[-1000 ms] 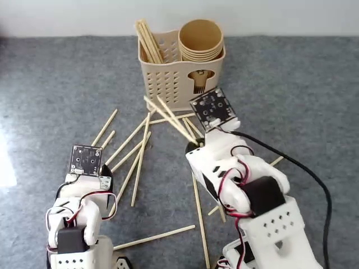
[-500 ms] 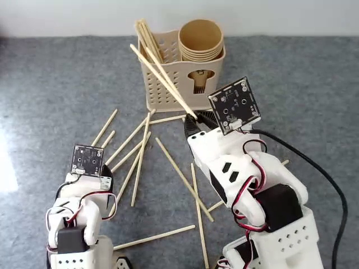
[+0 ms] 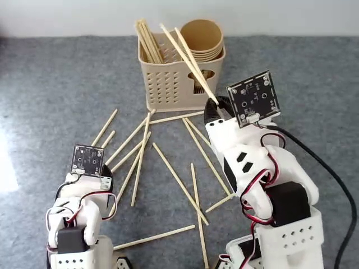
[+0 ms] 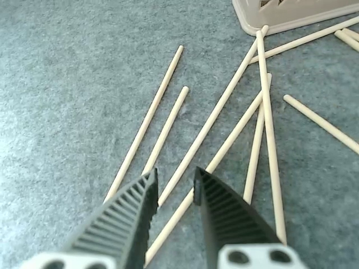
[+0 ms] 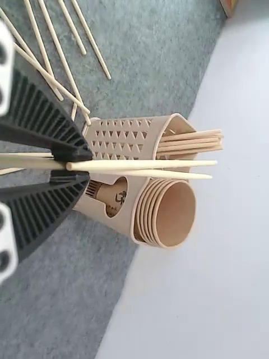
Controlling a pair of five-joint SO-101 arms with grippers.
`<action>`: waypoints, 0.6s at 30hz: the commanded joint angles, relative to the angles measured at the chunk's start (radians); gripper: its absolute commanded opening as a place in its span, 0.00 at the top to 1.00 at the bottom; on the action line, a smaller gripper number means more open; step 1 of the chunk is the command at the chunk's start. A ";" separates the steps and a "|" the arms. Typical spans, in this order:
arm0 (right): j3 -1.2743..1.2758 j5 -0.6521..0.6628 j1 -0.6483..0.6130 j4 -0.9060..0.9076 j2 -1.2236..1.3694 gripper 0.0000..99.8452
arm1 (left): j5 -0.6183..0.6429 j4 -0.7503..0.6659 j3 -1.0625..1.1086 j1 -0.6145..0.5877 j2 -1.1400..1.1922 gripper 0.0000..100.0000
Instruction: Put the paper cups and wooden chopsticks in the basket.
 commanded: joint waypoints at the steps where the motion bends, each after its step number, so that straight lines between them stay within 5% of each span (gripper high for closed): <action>1: -0.038 0.031 0.010 0.002 0.013 0.99 | -0.009 0.006 -0.010 0.000 -0.009 0.90; 18: -0.361 0.028 0.007 0.176 0.321 0.99 | -0.009 0.006 -0.010 0.000 -0.009 0.90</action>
